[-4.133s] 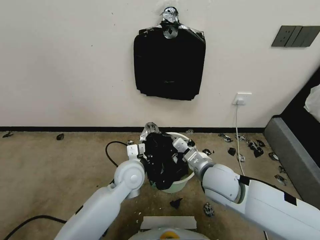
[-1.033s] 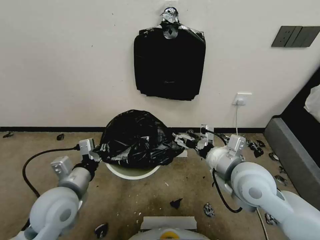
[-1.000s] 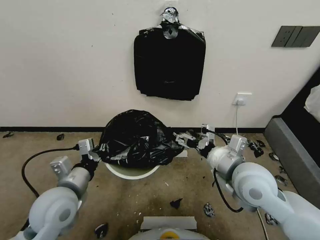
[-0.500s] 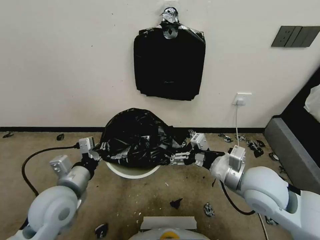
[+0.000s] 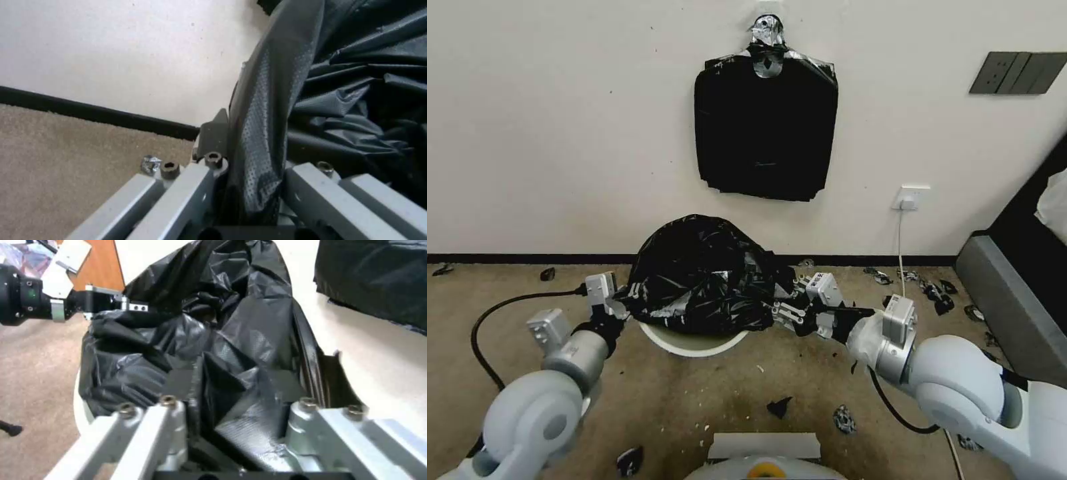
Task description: Place a trash bag onto the trash bin.
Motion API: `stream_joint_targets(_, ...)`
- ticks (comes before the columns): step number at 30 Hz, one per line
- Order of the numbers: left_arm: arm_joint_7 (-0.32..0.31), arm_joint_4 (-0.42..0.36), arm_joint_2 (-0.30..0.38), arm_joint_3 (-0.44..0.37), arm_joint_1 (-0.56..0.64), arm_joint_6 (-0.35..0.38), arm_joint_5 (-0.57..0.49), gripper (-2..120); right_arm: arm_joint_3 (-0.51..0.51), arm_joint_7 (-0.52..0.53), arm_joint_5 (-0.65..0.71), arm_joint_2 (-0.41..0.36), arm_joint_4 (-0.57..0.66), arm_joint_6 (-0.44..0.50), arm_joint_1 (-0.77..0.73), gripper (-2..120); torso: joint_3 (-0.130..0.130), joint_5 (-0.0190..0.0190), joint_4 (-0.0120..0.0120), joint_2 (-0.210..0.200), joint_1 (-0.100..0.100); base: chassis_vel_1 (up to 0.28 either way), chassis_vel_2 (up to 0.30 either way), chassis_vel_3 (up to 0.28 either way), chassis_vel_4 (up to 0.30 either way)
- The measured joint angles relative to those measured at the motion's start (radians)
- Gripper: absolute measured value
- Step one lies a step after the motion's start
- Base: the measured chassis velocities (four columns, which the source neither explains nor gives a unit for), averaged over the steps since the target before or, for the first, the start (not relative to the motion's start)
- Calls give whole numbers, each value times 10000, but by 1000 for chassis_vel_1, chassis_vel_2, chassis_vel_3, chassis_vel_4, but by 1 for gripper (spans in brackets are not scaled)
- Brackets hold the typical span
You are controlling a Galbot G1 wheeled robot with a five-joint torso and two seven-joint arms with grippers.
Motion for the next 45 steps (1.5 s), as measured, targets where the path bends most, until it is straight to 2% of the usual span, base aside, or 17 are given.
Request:
stream_joint_targets(7,-85,-26,-4,-30,-18,13,-252,3,1,136,-199,-35,110,28,-185,1,0,0,0,0,0,0,0,0,0)
stream_joint_targets(15,-167,-110,-10,-47,-41,58,-478,3,9,9,-233,-101,98,150,-161,0,0,1,0,0,0,0,0,0,0)
stream_joint_targets(17,-329,-196,-6,-55,-138,125,-845,3,-79,-771,-137,-281,108,549,-161,0,0,-1,0,0,0,0,0,0,0)
stream_joint_targets(18,-329,-196,-6,-55,-138,125,-845,3,-79,-771,-137,-281,108,549,-161,0,0,-1,0,0,0,0,0,0,0)
stream_joint_targets(20,-498,-327,17,-80,-225,242,-1277,3,-280,-1735,-144,-393,125,1033,-173,0,0,0,0,0,0,0,0,0,0)
stream_joint_targets(24,-671,-414,51,-104,-283,332,-1587,3,-446,-2275,-260,-403,91,1313,-156,0,0,0,0,0,0,0,0,0,0)
stream_joint_targets(27,-1140,-621,163,-245,-410,583,-2500,3,-923,-3305,-1159,-321,-327,1979,62,0,0,0,-1,0,0,0,0,0,0)
stream_joint_targets(32,-1404,-726,246,-389,-422,718,-3015,3,-1248,-3712,-1984,-219,-942,2427,248,0,0,-1,0,0,0,0,0,0,0)
stream_joint_targets(39,-1695,-890,232,-449,-426,831,-3487,3,-1609,-4570,-4167,32,-2329,3495,638,0,0,1,0,0,0,0,0,0,0)
stream_joint_targets(45,-1883,-1008,186,-458,-296,988,-3644,3,-1787,-4257,-5431,324,-3106,3638,813,0,0,1,0,0,0,0,0,0,0)
